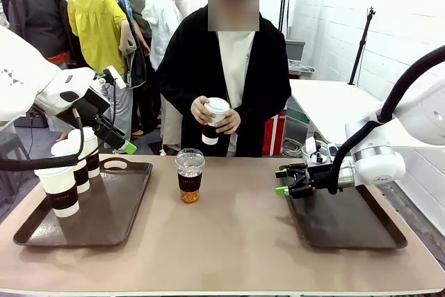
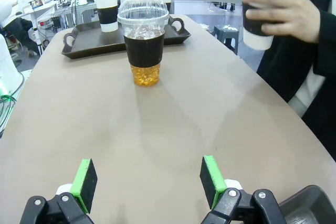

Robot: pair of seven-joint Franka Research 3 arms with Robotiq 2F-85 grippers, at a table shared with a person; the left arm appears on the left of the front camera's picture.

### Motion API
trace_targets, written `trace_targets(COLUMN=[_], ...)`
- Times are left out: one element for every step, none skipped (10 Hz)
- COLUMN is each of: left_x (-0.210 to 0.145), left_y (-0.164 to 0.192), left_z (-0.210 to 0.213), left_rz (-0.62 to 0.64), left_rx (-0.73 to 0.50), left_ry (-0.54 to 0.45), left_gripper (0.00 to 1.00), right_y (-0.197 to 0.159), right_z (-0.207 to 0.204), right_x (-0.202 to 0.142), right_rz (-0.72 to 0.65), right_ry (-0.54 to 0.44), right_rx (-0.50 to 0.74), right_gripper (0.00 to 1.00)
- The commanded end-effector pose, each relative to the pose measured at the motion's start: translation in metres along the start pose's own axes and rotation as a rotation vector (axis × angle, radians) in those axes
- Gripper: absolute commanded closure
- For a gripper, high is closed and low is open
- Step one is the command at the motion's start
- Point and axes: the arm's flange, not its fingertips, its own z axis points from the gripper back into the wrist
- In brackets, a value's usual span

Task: Distribute the coffee onto the tray.
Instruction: Pick up another iced Americano from the middle of the table and place it on the right Handle tray.

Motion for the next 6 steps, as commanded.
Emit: trace_targets(left_x=[0.000,0.000,0.000,0.000,0.000,0.000], left_y=[0.002,0.002,0.002,0.002,0.002,0.002], left_z=[0.000,0.000,0.000,0.000,0.000,0.000], left_rz=[-0.003,-0.003,-0.003,-0.003,-0.003,-0.003], left_rx=[-0.019,-0.019,-0.019,-0.019,-0.019,-0.019], left_ry=[-0.013,-0.013,-0.013,-0.013,-0.013,-0.013], left_gripper=[0.00,0.00,0.00,0.00,0.00,0.00], right_y=[0.000,0.000,0.000,0.000,0.002,0.004], right_z=[-0.001,-0.001,-0.001,0.000,-0.006,-0.012], right_x=[0.000,0.000,0.000,0.000,0.004,0.008], right_rz=[0.001,0.001,0.001,0.000,-0.004,-0.005], right_ry=[0.000,0.000,0.000,0.000,0.000,-0.004], right_rx=[0.001,0.001,0.001,0.000,-0.005,-0.012], right_gripper=[0.00,0.00,0.00,0.00,0.00,0.00])
